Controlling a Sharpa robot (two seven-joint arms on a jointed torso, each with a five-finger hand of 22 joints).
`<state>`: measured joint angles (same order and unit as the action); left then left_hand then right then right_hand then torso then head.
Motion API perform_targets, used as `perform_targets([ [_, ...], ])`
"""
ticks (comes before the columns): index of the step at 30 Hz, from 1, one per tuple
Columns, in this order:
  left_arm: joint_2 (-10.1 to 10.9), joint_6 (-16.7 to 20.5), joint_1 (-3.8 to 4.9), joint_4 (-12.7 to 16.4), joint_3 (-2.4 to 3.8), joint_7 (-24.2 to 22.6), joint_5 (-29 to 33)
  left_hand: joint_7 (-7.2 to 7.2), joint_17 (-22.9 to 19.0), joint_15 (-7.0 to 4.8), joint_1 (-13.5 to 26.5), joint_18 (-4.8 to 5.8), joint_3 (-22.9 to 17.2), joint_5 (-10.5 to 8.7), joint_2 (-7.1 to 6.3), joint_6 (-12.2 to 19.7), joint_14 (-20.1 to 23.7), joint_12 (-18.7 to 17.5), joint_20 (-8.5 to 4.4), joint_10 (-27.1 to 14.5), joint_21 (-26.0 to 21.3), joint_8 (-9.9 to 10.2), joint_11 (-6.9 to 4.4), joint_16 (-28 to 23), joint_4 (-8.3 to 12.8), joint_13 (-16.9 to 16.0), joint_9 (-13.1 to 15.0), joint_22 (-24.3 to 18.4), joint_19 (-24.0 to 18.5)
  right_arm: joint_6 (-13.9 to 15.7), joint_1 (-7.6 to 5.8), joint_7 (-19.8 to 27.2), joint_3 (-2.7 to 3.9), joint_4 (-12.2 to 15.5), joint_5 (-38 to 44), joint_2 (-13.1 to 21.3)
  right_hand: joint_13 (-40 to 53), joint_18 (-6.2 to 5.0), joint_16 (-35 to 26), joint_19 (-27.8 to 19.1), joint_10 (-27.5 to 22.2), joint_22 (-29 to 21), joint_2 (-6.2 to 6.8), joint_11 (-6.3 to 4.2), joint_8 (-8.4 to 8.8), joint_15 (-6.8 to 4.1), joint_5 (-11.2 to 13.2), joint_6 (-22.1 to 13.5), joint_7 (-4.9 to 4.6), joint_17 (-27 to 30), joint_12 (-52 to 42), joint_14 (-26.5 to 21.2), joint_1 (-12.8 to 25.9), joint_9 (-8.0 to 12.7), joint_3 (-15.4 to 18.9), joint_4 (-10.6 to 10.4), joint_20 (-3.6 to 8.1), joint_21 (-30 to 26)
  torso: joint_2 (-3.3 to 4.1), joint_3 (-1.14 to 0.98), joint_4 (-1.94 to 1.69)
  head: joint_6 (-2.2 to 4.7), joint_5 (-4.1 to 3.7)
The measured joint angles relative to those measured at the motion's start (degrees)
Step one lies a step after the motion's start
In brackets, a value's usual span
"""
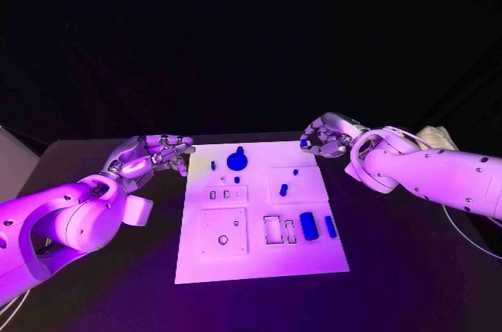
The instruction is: Assemble the parts on the task board
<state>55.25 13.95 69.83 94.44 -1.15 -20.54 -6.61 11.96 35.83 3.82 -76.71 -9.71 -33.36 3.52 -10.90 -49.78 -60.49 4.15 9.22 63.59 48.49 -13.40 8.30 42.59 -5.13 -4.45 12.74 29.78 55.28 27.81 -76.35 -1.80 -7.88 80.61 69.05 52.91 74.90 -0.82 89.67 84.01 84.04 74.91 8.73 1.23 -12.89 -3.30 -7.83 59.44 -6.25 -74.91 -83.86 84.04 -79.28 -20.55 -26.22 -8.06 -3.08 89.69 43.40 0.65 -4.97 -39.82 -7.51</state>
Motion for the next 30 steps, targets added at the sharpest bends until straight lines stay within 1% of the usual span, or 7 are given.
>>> perform_targets([
  [4, -0.06, 0.0, 0.0, -0.18, 0.0, 0.0, -0.01, 0.0, 0.0, 0.0, 0.0, 0.0, 0.0, 0.0, 0.0, 0.0, 0.0, 0.0, 0.0, 0.0, 0.0, 0.0, 0.0, 0.0, 0.0, 0.0, 0.0, 0.0, 0.0, 1.18, -0.55, -3.04, 0.03, 4.45, 0.28, -1.03, 0.0, 0.0, 0.0, 0.0, 0.0, 0.0, -0.04, 0.0, 0.0, 0.0, 0.19, -0.01, 0.01, 0.0, 0.0, 0.0, 0.04, 0.0, -0.07, -0.07, 0.0, 0.0, -0.09, 0.02, 0.07, -0.07, 0.35],
  [8, -0.29, 0.0, 0.01, -0.3, 0.0, 0.0, -0.01, 0.0, 0.0, 0.0, 0.0, 0.0, 0.0, 0.0, 0.0, 0.0, 0.0, 0.0, 0.0, 0.0, 0.0, 0.0, 0.0, 0.0, 0.0, 0.0, 0.0, 0.0, 0.0, 1.94, -0.57, -6.25, -0.04, 8.07, 0.82, -3.16, 0.0, 0.0, 0.0, 0.0, 0.0, 0.0, -0.04, 0.0, 0.0, 0.01, 0.22, -0.06, 0.07, 0.0, 0.0, 0.0, 0.04, 0.0, -0.07, -0.07, 0.0, 0.0, -0.19, 0.04, 0.06, -0.32, 0.81],
  [11, -0.37, -0.01, 0.01, -0.4, 0.0, 0.0, -0.02, 0.0, 0.0, 0.0, 0.0, 0.0, 0.0, 0.0, 0.0, 0.0, 0.0, 0.0, 0.0, 0.0, 0.0, 0.0, 0.0, 0.0, 0.0, 0.0, 0.0, 0.0, 0.0, 2.33, -0.28, -8.92, -0.18, 10.43, 1.46, -5.28, 0.0, 0.0, 0.0, 0.0, 0.0, -0.01, -0.04, 0.0, 0.0, 0.01, 0.22, -0.1, 0.1, 0.0, 0.0, 0.0, 0.05, 0.0, -0.27, -0.04, 0.0, 0.0, -0.22, 0.04, 0.05, -0.41, 1.12],
  [14, -0.53, -0.03, 0.01, -0.57, 0.0, 0.0, -0.02, 0.0, 0.0, 0.0, 0.0, 0.0, 0.0, 0.0, 0.0, 0.0, 0.0, 0.0, 0.0, 0.0, 0.0, 0.0, 0.0, 0.0, 0.0, 0.01, -0.01, 0.0, 0.0, 2.53, 0.34, -11.5, -0.43, 11.92, 2.26, -7.67, 0.0, 0.0, 0.0, 0.0, 0.0, -0.01, 0.19, 0.0, 0.0, 0.01, -0.06, -0.1, 0.11, 0.0, 0.32, 0.0, 0.27, 0.0, -0.72, 0.24, 0.0, 0.0, -0.23, 0.12, 0.05, -0.41, 0.98],
  [20, -0.91, -0.07, 0.01, -1.18, -0.01, 0.0, -0.03, 0.0, -0.09, 0.2, 0.23, -0.01, 0.0, 0.0, 0.23, 0.0, 0.2, 0.0, -0.01, 0.0, 0.49, 0.0, 0.0, 0.0, 0.0, -0.04, 0.11, 0.16, -0.41, 2.8, 1.73, -15.81, -0.91, 12.76, 4.81, -11.32, 0.0, 0.0, 0.0, 0.0, 0.0, 0.04, 0.38, 0.0, 0.0, 0.23, -0.51, -0.11, 0.12, 0.0, 0.32, -0.22, 0.48, -0.01, -0.78, 0.29, 0.0, 0.0, -0.24, 0.18, 0.05, -0.39, 0.87],
  [25, -1.02, -0.1, 0.01, -1.4, -0.02, 0.04, -0.03, 0.0, -0.09, 0.2, 0.23, -0.01, 0.0, 0.0, 0.23, 0.0, 0.2, 0.0, -0.01, 0.0, 0.49, 0.0, 0.0, 0.0, 0.0, -0.04, 0.11, 0.17, -0.41, 2.96, 2.87, -18.76, -1.06, 12.74, 7.9, -13.24, 0.0, 0.0, 0.0, -0.01, 0.0, 0.04, 0.33, 0.01, 0.0, 0.24, -0.51, -0.19, 0.21, 0.0, 0.32, -0.21, 1.34, -0.01, -1.0, 0.07, -0.01, 0.0, -0.2, 0.21, 0.03, -0.73, 1.08],
  [30, -1.05, -0.14, 0.01, -1.43, -0.03, 0.06, -0.04, 0.0, -0.08, 0.2, 0.23, -0.01, 0.0, 0.0, 0.23, 0.0, 0.2, 0.0, -0.01, 0.0, 0.49, 0.0, 0.0, 0.0, 0.0, -0.04, 0.1, 0.16, -0.41, 2.94, 3.86, -20.67, -1.18, 12.6, 10.48, -14.77, 0.0, 0.0, 0.0, 0.0, 0.0, 0.04, 0.4, 0.01, 0.0, 0.24, -0.52, -0.2, 0.22, -0.03, 0.32, -0.21, 1.88, -0.02, -1.0, 0.07, -0.01, 0.0, -0.18, 0.16, 0.03, -1.19, 1.32],
])
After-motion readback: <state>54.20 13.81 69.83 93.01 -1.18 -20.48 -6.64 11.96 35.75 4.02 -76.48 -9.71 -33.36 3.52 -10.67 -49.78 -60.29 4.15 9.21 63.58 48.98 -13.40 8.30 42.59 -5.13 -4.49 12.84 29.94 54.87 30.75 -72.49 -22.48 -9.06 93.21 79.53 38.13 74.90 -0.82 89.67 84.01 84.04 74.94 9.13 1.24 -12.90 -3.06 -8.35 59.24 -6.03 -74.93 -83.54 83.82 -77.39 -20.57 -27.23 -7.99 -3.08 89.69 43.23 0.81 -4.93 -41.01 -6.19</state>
